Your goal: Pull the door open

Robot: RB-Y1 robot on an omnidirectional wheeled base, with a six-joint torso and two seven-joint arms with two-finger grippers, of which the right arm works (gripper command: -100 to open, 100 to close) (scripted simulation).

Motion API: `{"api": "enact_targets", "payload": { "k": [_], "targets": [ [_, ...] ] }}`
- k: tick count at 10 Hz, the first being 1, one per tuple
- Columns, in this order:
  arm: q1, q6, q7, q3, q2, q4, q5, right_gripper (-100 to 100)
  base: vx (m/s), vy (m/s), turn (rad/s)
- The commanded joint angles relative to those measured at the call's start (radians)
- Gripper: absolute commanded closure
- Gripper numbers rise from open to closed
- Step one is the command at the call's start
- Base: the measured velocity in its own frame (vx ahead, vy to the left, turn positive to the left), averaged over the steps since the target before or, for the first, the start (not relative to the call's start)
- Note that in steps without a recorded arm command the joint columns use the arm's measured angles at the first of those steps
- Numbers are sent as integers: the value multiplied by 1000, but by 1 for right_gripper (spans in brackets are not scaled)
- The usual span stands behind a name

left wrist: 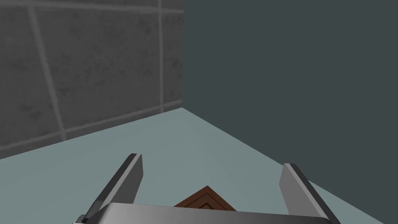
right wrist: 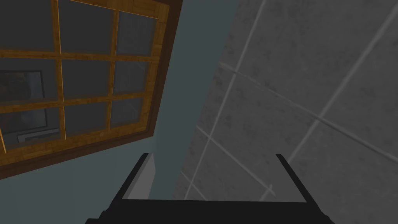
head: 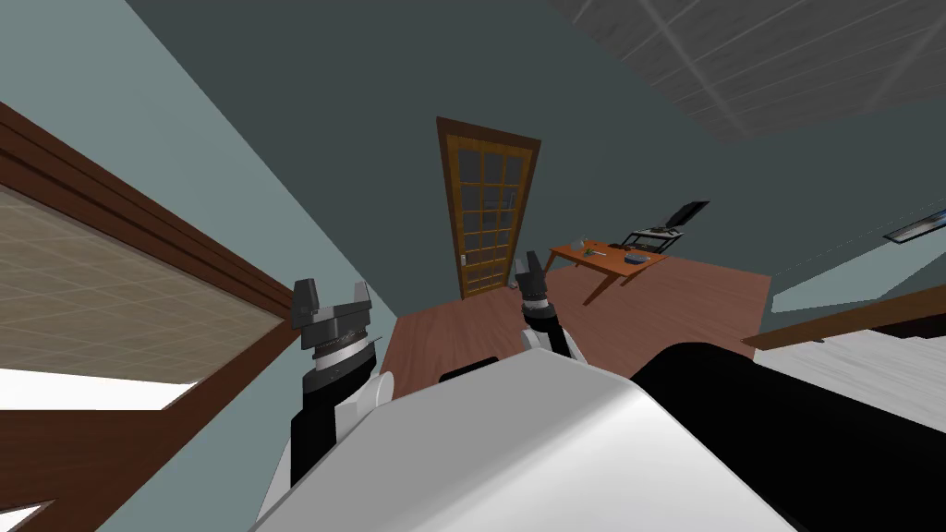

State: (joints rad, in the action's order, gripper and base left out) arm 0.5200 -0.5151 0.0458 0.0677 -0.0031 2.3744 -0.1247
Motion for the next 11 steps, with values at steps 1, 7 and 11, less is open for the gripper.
{"api": "enact_targets", "payload": {
  "k": [1,7,11],
  "targets": [
    [-8,-8,24,-6,-10,-32,-6,-100,75,16,9],
    [-43,-45,132,-33,-44,-176,-33,-100,130,28,8],
    [-64,-67,195,-49,-58,-262,-49,-100,120,28,8]
  ]
}}
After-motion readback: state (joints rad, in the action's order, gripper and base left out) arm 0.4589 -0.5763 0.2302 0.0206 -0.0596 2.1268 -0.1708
